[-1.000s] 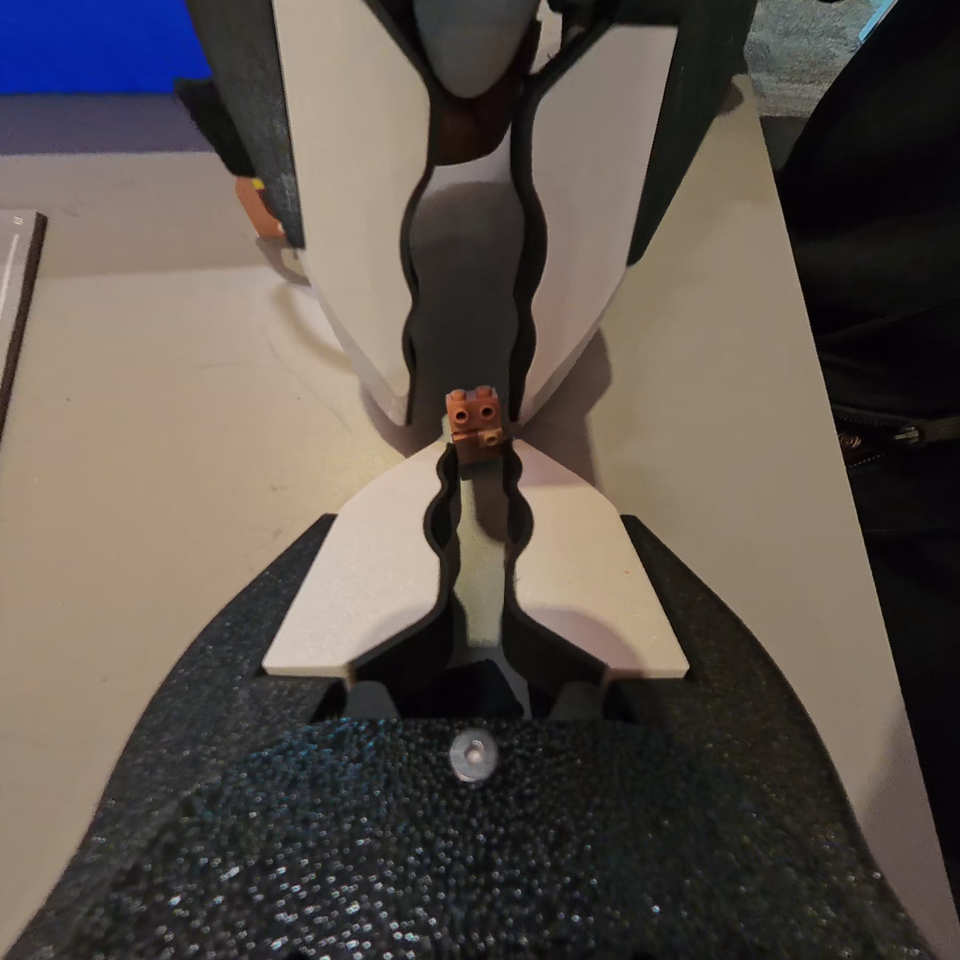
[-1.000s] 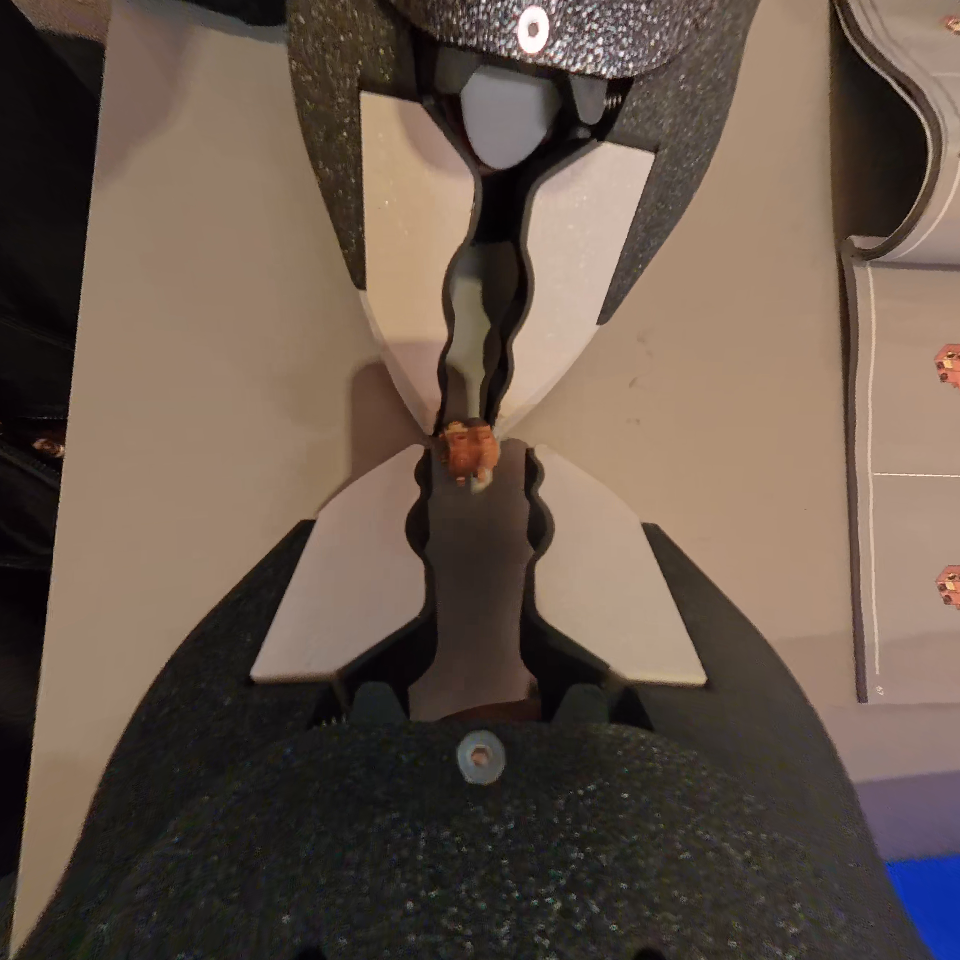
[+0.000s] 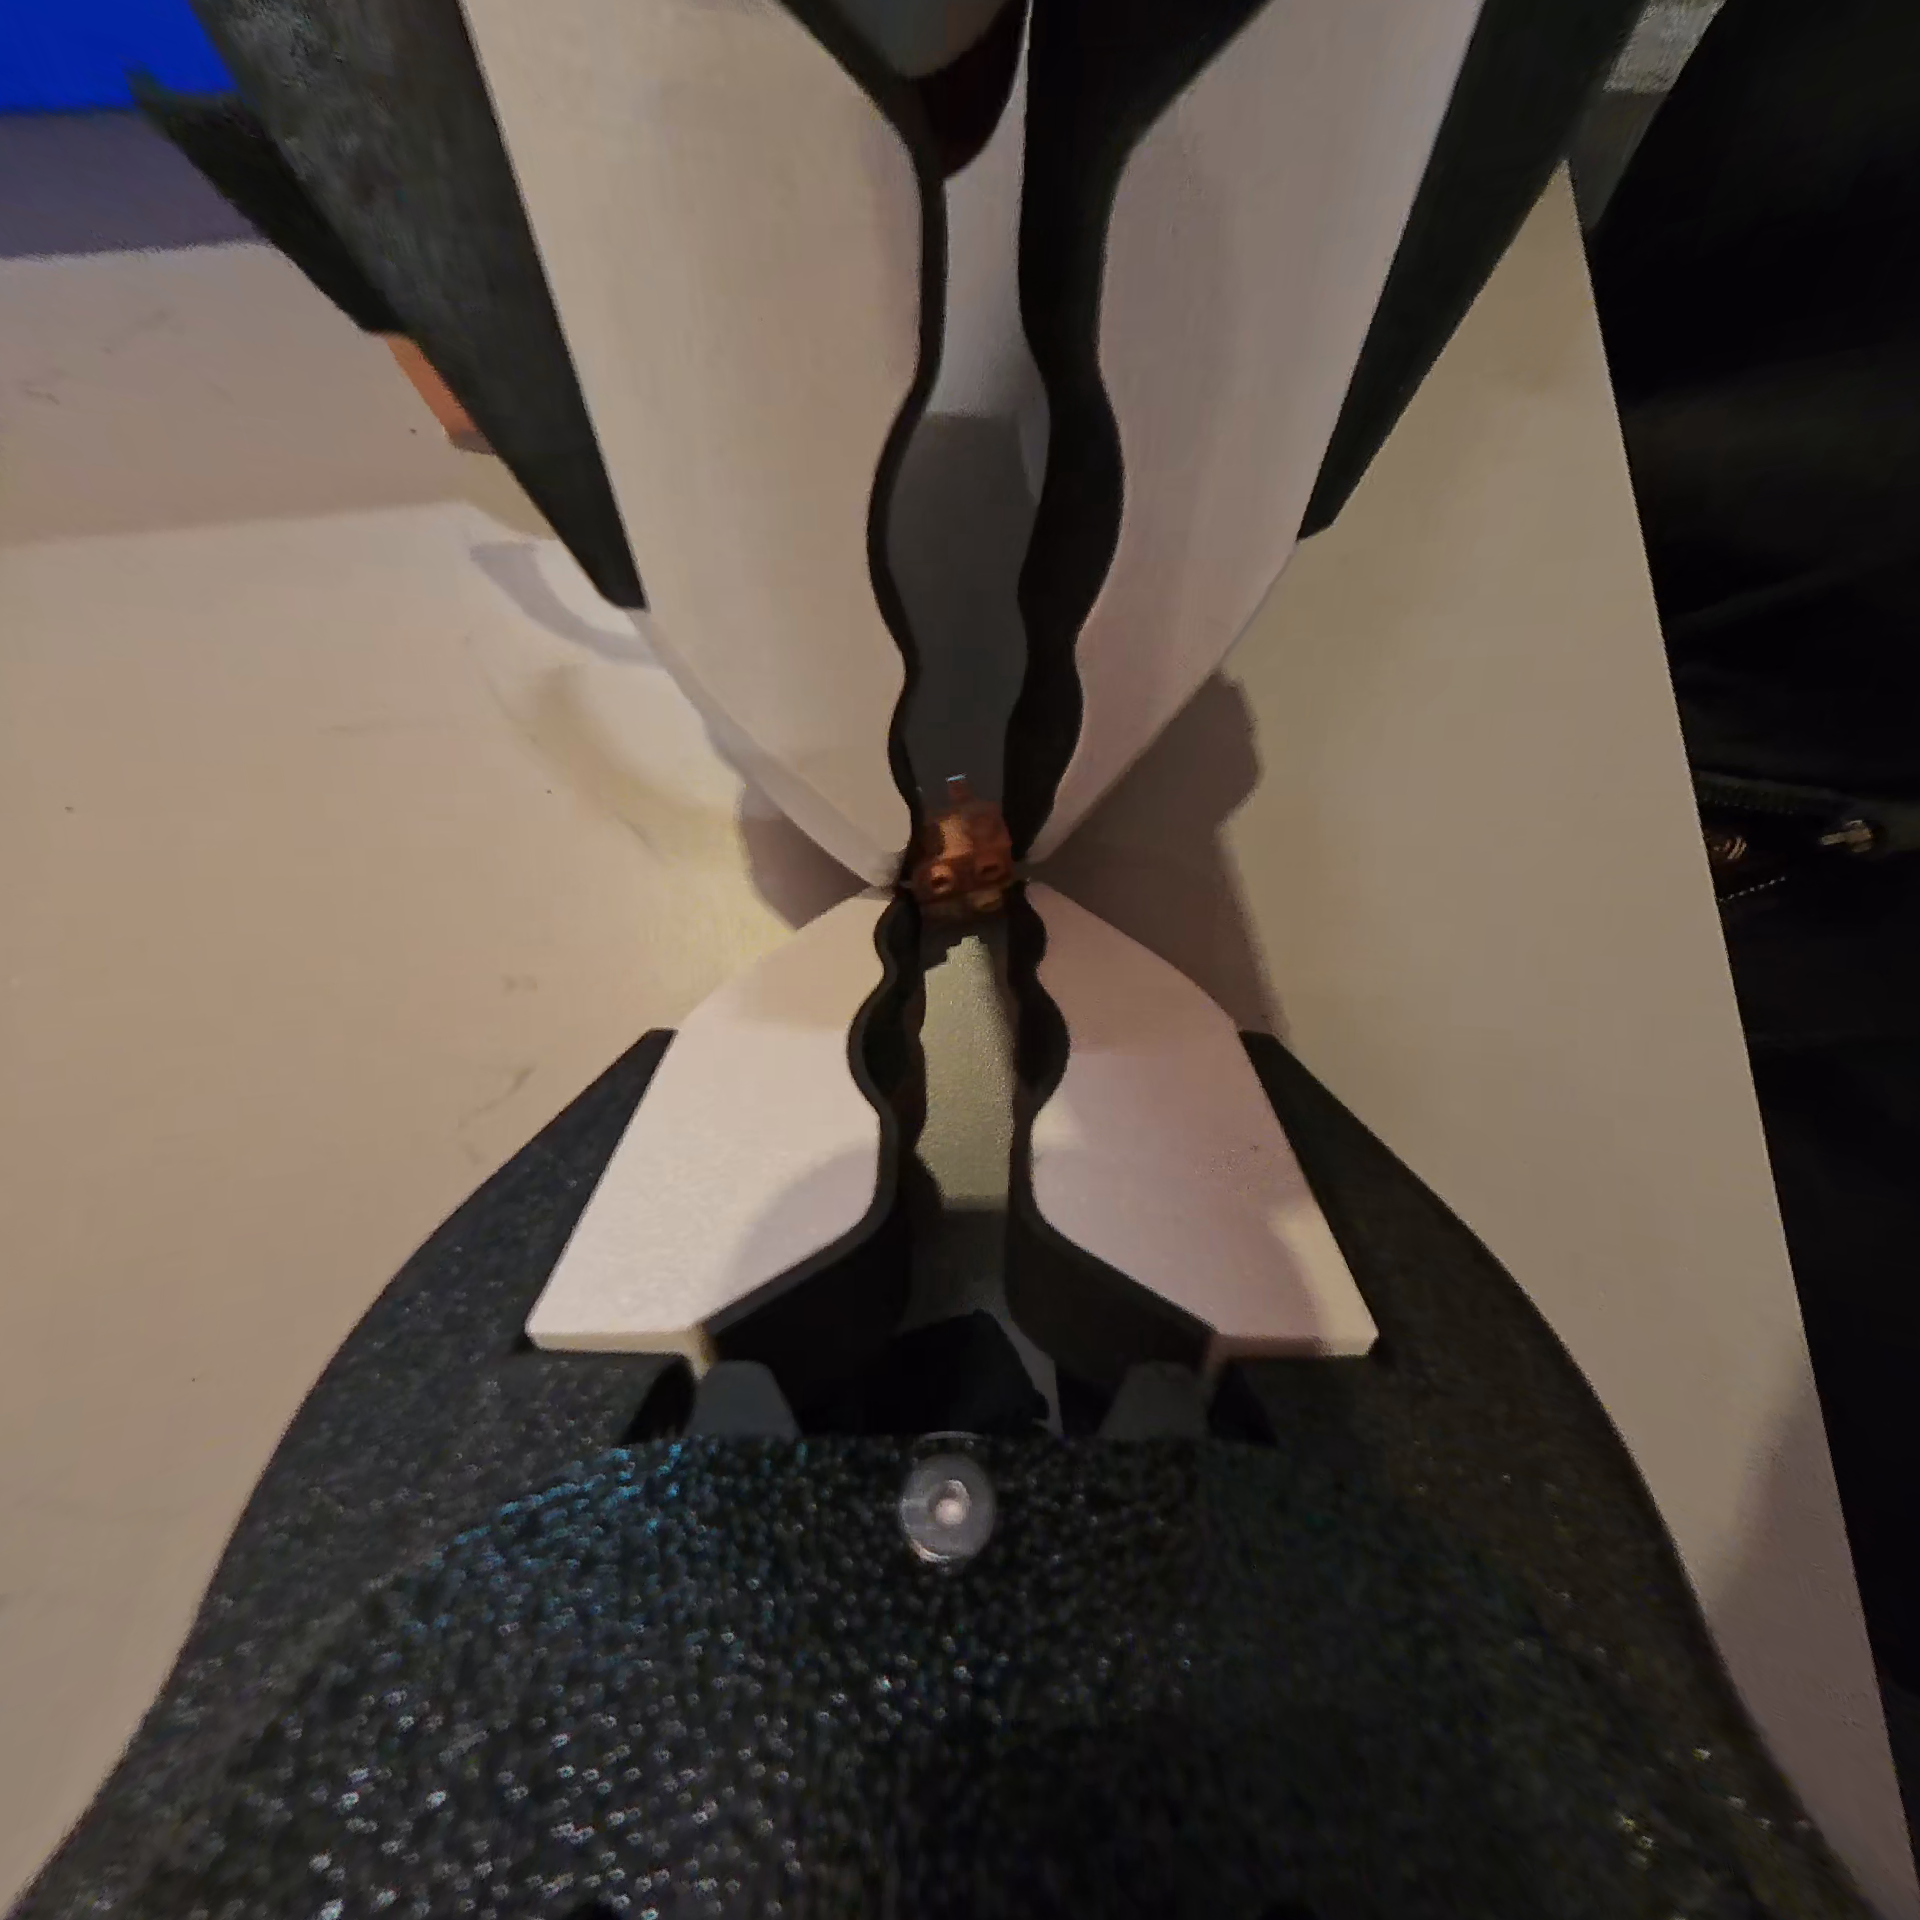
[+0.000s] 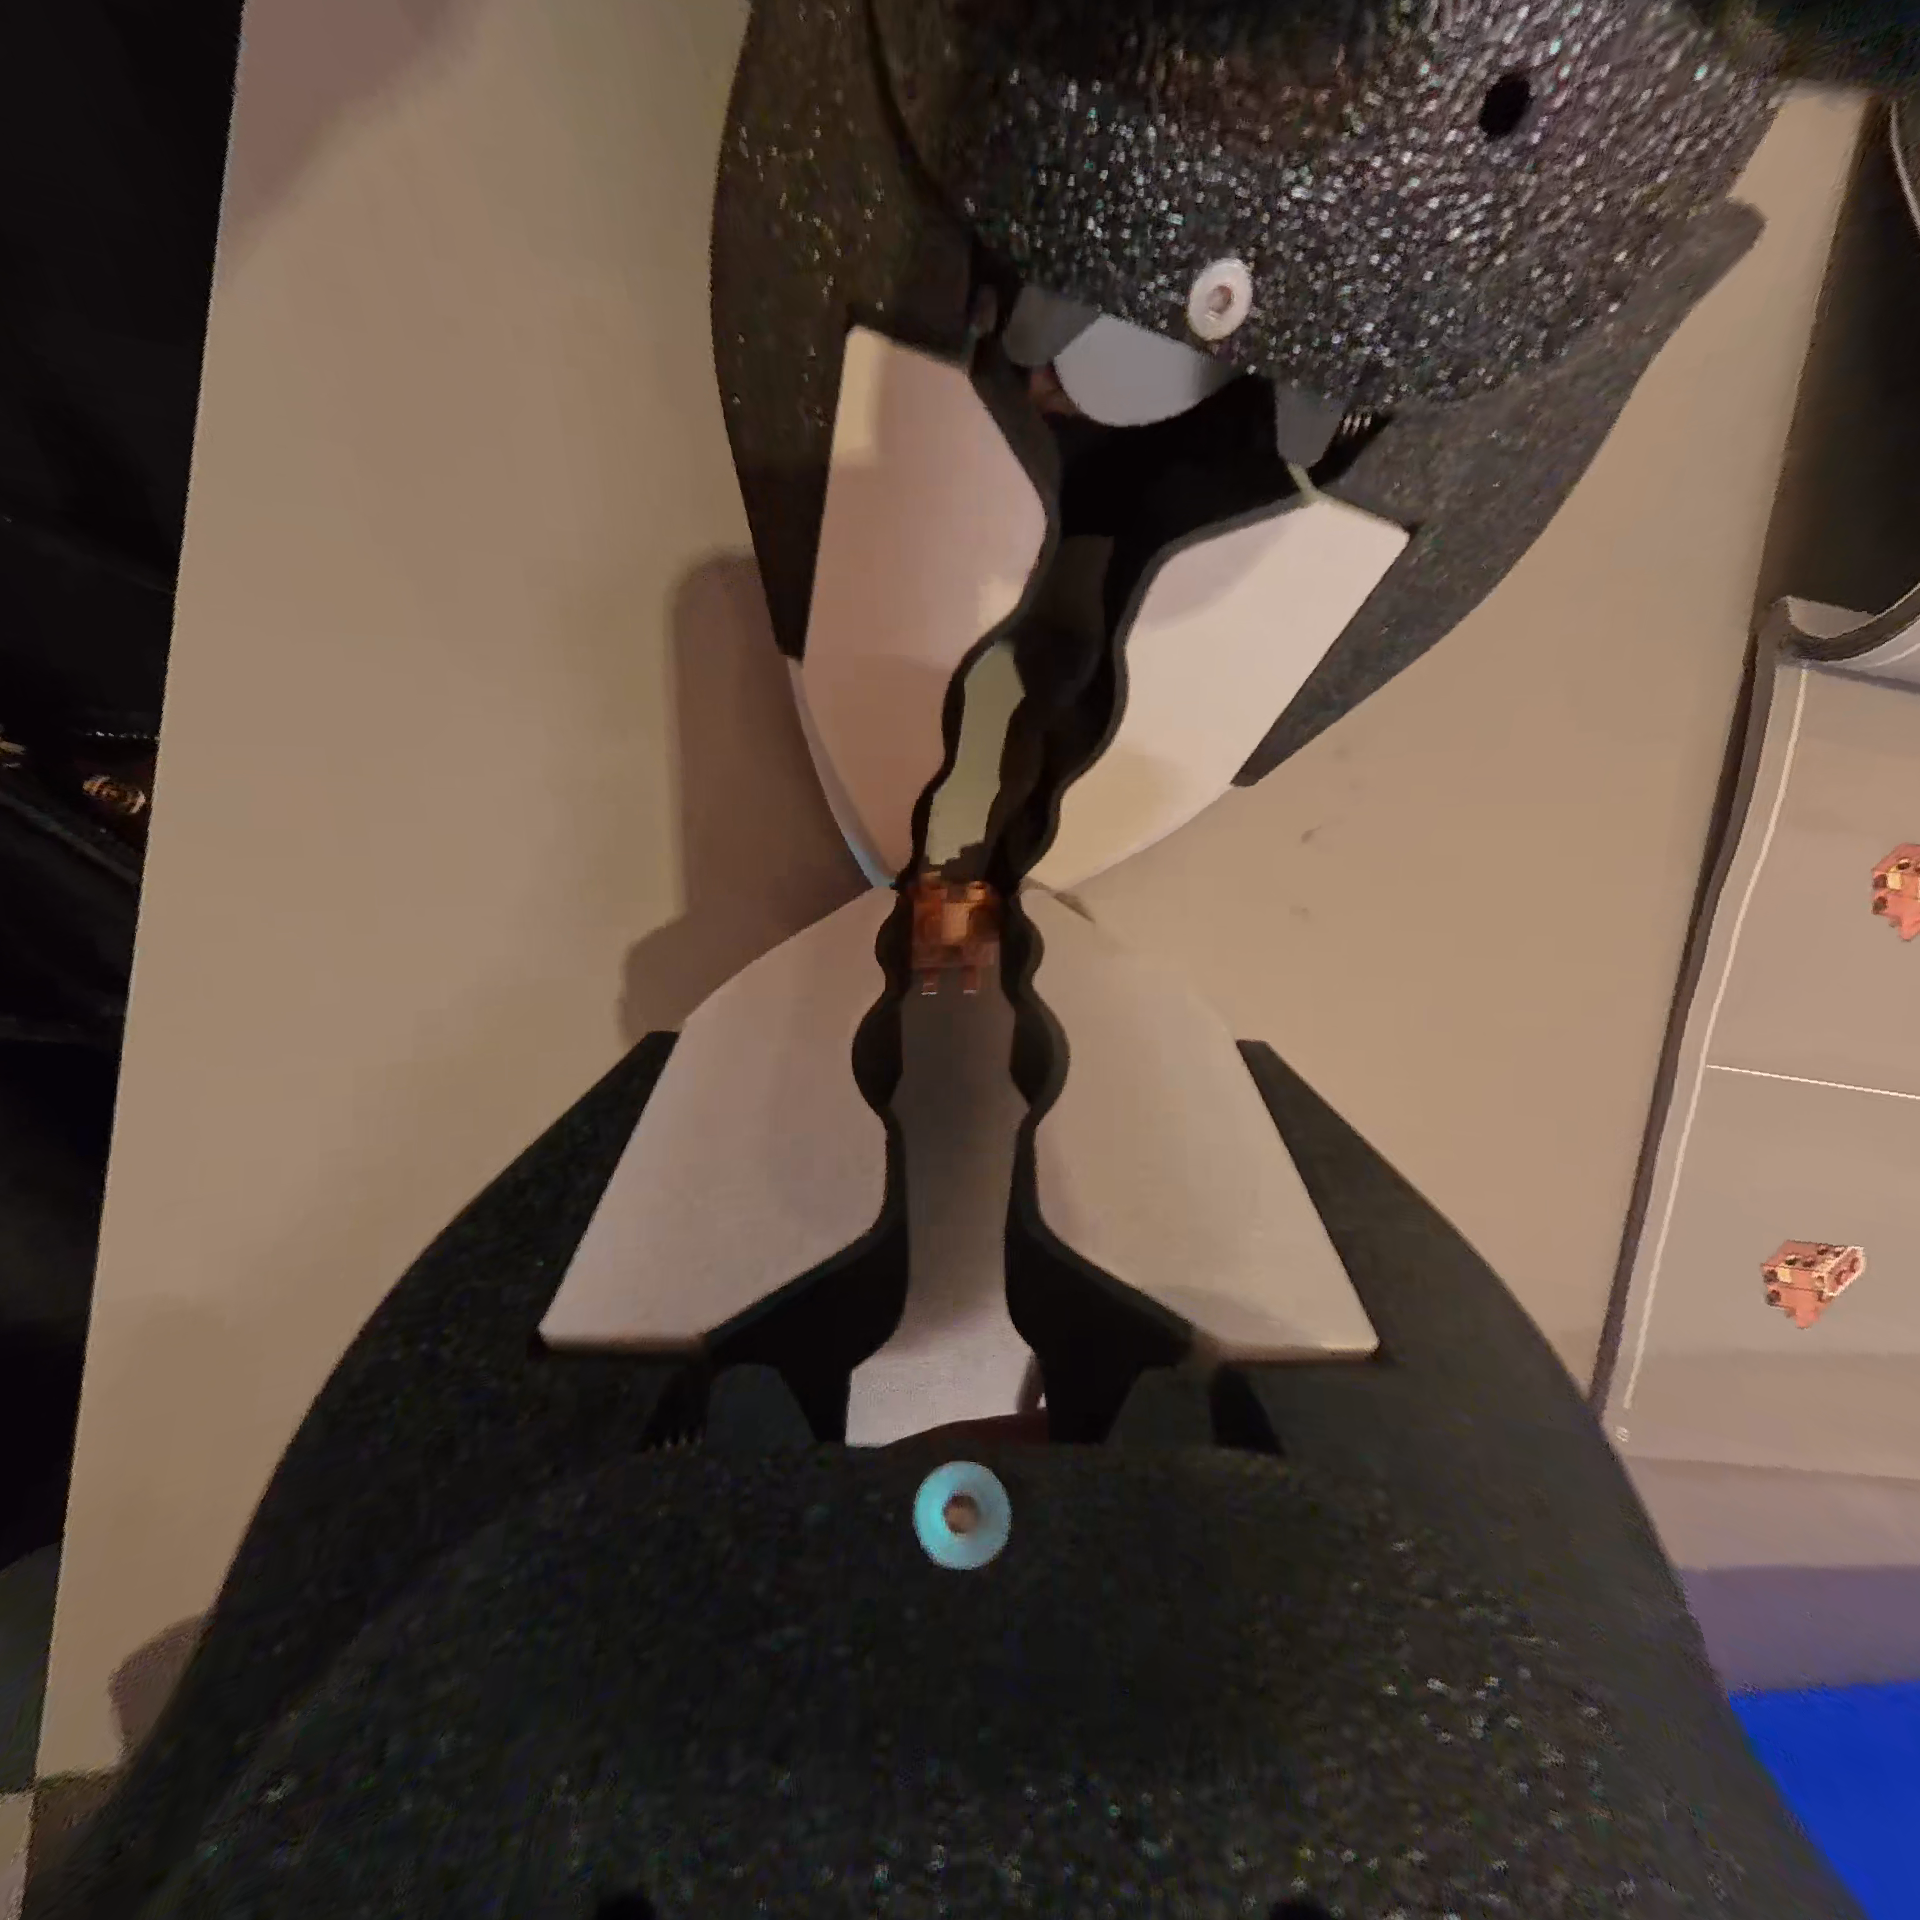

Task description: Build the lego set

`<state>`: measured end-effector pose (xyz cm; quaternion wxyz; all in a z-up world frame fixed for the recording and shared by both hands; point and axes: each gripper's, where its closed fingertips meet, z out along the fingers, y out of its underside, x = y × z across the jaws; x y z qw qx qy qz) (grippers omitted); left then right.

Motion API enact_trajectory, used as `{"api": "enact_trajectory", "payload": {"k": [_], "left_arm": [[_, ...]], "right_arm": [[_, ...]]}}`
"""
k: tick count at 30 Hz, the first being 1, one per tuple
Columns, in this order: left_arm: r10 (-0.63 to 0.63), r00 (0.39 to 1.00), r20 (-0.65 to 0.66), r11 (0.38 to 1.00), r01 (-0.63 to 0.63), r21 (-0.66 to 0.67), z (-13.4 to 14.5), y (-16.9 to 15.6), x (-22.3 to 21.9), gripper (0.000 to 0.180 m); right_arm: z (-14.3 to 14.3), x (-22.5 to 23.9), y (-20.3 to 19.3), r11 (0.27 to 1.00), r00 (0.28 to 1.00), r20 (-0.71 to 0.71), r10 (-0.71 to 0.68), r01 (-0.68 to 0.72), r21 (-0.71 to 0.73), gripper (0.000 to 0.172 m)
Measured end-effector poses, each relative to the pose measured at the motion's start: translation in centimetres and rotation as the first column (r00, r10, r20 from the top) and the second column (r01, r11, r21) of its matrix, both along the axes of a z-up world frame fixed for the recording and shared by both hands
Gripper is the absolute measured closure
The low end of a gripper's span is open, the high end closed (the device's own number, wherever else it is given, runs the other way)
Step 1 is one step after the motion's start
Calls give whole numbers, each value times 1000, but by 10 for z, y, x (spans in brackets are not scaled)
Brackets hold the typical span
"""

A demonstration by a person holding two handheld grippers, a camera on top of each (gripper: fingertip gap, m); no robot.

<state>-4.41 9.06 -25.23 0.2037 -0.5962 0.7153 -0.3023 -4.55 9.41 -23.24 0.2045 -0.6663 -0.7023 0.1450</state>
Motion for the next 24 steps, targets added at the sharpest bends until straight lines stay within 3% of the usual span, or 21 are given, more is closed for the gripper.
{"api": "enact_trajectory", "payload": {"k": [15,24], "left_arm": [[31,999,44,999,-30,-27,2,6,1,165],[42,994,100,998,-36,-59,10,9,2,165]], "right_arm": [[2,0,7,995,986,-146,-78,85,43,154],[7,8,15,989,964,-231,-129,141,36,143]]}}
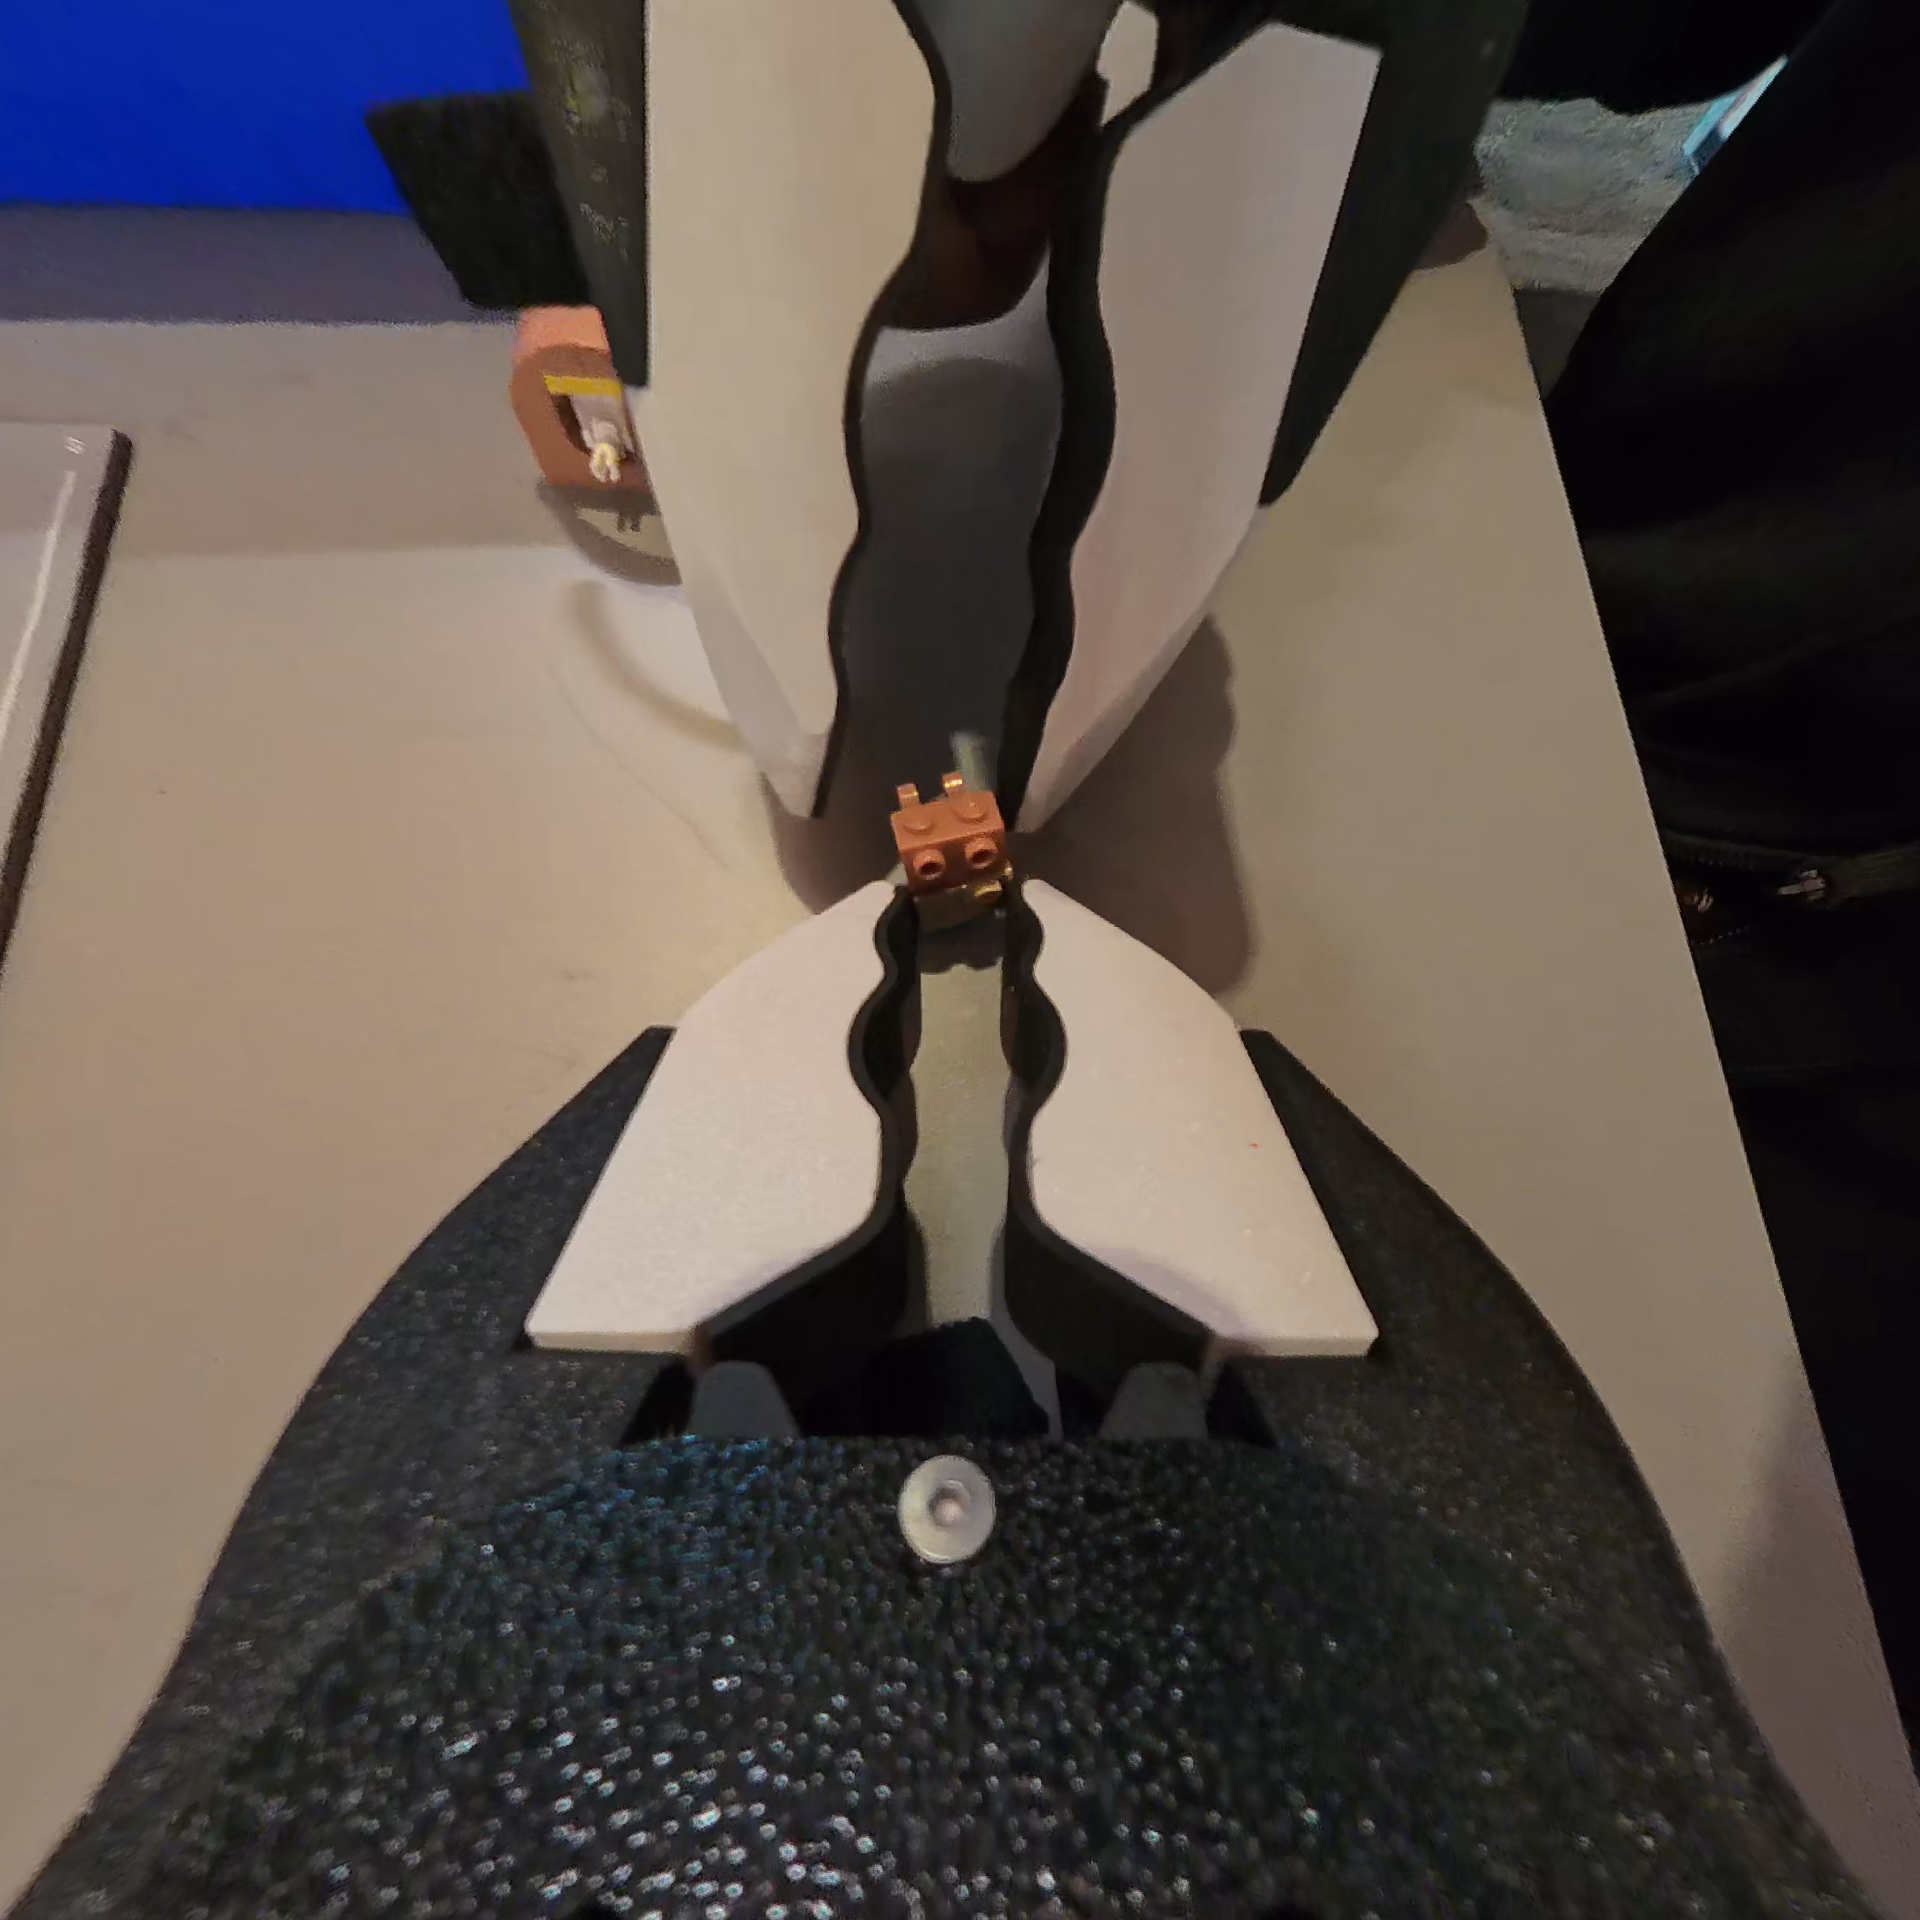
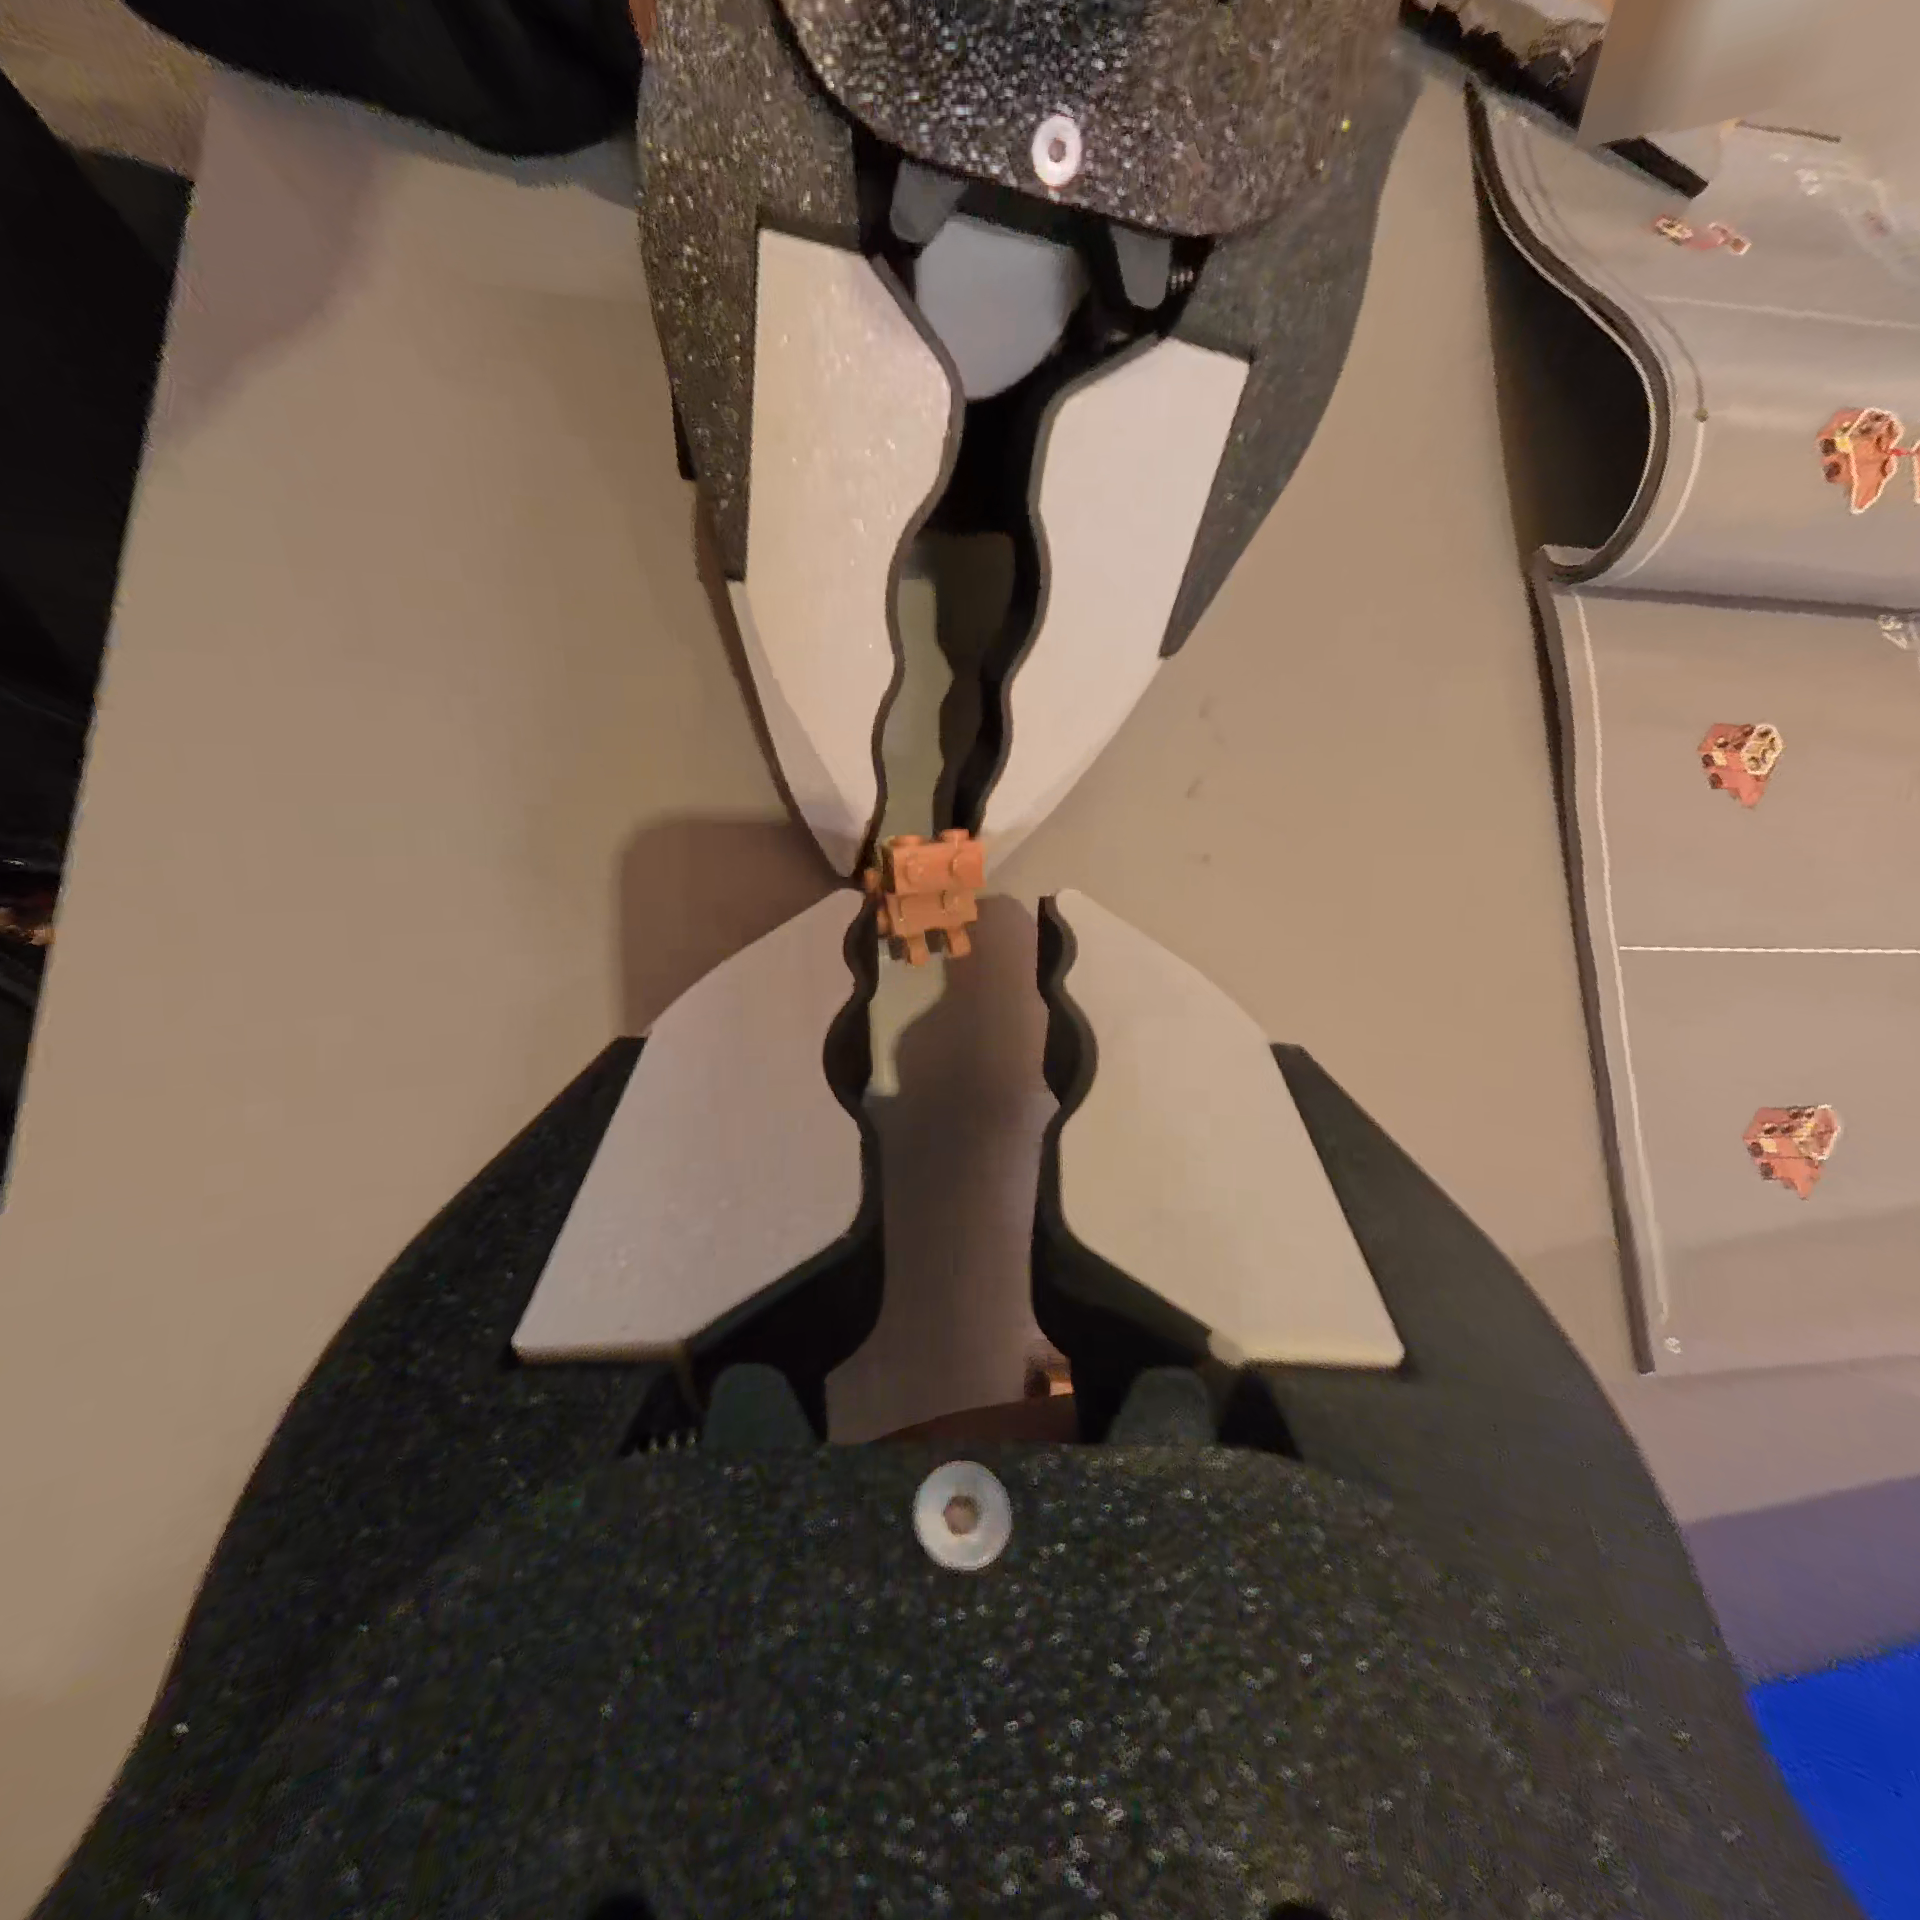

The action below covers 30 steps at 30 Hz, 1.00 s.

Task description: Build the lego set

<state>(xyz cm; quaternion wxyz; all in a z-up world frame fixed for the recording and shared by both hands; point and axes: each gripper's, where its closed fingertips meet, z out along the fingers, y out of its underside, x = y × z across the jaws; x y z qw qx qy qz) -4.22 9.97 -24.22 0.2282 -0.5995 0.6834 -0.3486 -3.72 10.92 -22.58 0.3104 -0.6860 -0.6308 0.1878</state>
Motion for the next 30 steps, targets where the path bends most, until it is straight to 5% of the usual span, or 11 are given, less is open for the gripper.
{"api": "enact_trajectory", "payload": {"k": [7,30], "left_arm": [[-20,993,114,999,23,-24,19,1,0,165],[105,956,274,985,-63,-158,46,14,4,159]], "right_arm": [[11,-1,-4,992,985,-174,-15,-7,-123,143],[44,-3,9,985,890,-437,-129,64,-160,154]]}}
